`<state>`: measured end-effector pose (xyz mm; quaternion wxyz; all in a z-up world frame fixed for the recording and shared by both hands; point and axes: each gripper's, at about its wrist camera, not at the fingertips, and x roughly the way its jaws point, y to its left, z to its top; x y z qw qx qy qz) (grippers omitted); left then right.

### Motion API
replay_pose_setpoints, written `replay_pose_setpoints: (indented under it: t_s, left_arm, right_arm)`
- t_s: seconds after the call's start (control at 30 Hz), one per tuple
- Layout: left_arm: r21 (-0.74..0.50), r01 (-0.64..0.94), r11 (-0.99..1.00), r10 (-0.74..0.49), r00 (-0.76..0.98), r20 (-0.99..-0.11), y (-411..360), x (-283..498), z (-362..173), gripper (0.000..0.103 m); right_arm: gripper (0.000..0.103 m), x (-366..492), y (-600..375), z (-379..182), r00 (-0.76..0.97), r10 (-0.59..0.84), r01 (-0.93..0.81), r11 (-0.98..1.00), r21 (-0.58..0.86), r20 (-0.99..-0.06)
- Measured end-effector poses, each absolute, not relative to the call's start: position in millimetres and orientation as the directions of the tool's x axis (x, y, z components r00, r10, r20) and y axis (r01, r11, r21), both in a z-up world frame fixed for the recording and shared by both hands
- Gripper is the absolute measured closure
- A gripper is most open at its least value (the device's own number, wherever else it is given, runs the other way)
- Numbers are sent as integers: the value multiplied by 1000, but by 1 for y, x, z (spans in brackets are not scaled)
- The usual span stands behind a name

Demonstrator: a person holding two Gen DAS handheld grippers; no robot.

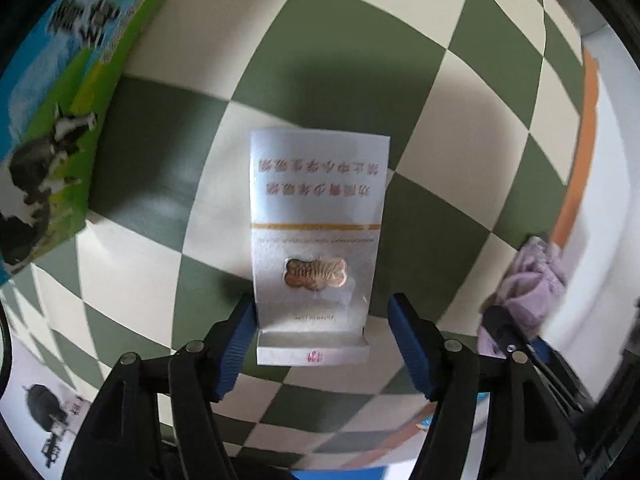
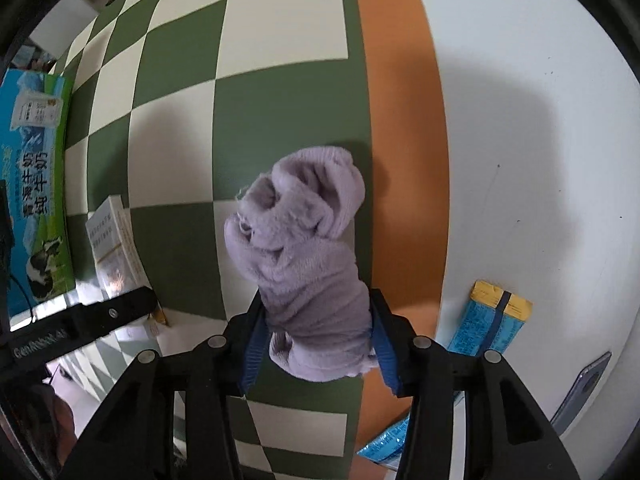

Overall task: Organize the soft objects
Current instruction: 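Carry the white card box and lilac towel into the box and open both tools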

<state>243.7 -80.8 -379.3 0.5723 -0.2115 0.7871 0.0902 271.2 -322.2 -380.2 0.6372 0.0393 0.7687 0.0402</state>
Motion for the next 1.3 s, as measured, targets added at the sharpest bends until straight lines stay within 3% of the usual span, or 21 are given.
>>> replay_pose_setpoints:
  t_s: [0.07, 0.37, 0.67, 0.93, 1.03, 1.3]
  left_arm:
    - [-31, -377, 926, -126, -230, -965, -93, 254, -365, 51]
    - [-53, -253, 966, -86, -121, -989, -113, 255, -340, 51]
    - [-159, -129, 979, -149, 81, -985, -115, 252, -228, 51]
    - [-178, -110, 978, -149, 228, -962, -28, 219, -156, 51]
    - [-166, -144, 976, -126, 253, -959, 17, 212, -150, 51]
    - [-114, -216, 970, -53, 271, -961, 155, 214, -150, 51]
  right_arm:
    - [53, 276, -319, -378, -163, 91, 13, 996, 90, -983]
    - [61, 271, -296, -374, -133, 61, 8, 998, 61, -989]
    - [61, 272, -308, -315, -49, 189, 47, 981, 187, -981]
    - [61, 250, -243, -231, 64, 323, -34, 946, 321, -944]
    - [61, 230, -216, -199, 81, 369, -77, 928, 364, -926]
    - [61, 223, -96, -183, 78, 389, -136, 916, 377, -918]
